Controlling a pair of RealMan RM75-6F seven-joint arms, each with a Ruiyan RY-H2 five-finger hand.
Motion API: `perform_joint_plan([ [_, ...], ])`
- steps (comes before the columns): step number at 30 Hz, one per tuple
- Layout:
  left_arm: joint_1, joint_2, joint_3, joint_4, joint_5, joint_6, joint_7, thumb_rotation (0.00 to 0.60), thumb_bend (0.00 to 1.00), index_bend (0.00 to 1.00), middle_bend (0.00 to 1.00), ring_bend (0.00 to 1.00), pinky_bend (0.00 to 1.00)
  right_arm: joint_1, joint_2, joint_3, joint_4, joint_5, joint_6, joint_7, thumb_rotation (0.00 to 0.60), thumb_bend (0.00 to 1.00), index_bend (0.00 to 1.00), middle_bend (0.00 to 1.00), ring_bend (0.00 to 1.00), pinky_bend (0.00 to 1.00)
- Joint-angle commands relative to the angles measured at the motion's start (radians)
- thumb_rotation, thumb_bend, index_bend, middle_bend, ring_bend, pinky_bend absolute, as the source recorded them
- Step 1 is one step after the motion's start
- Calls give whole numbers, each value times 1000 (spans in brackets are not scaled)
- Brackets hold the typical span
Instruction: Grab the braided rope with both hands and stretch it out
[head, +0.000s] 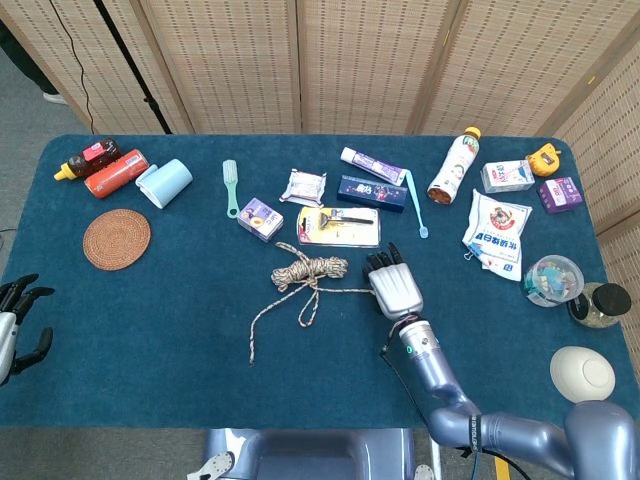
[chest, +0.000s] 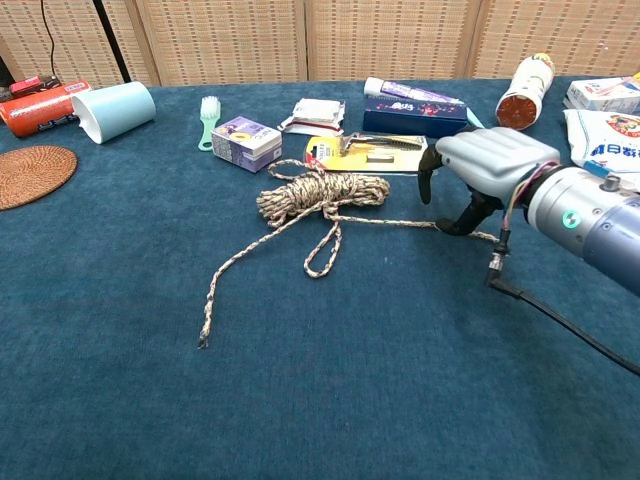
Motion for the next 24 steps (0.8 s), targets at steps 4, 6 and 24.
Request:
perform_joint_plan([
  [4,1,-2,1,1,1,2,-1,600,429,260,145,129,0,-30,27,20,-72,12,38,40,600,381,418,0,0,0],
  [6,1,-3,1,0,4,2,0,600,430,263,145,131,0,-33,27,23,-74,22,33,50,600,386,433,0,0,0],
  [24,-2,-3,1,2,16,3,-6,600,429,265,145,132,0,-23,-49,29,15,80,-6,73,600,394,478,0,0,0],
])
